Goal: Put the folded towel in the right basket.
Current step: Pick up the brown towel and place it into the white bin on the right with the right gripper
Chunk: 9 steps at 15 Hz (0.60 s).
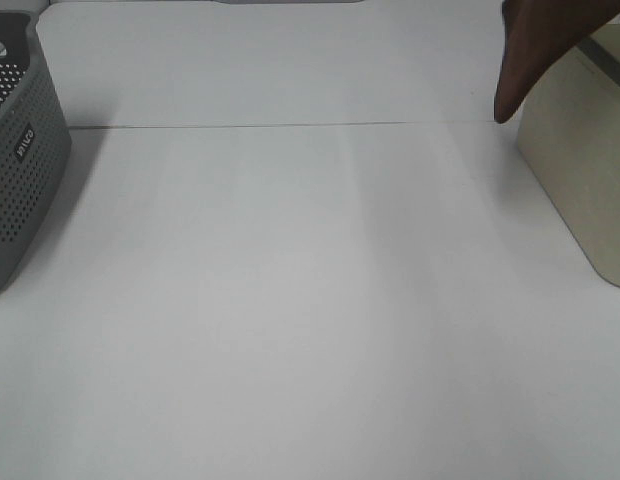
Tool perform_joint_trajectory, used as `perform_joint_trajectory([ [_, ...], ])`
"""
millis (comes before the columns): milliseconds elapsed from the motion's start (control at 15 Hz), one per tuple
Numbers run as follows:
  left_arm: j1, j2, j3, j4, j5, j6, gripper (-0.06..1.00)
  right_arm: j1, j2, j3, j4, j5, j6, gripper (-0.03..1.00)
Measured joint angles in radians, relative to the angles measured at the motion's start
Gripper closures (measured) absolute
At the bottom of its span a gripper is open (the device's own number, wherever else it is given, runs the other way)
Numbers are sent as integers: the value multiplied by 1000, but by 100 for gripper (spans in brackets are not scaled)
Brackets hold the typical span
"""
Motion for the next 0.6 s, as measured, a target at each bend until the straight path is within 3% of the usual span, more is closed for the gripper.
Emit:
perform_joint_trajectory([
  [400, 0, 0, 0, 0, 0, 0, 7, -225, -12, 0, -71, 0, -1, 96],
  [600, 0, 0, 0, 0, 0, 0, 7, -270, 46, -4, -110, 0, -1, 96],
])
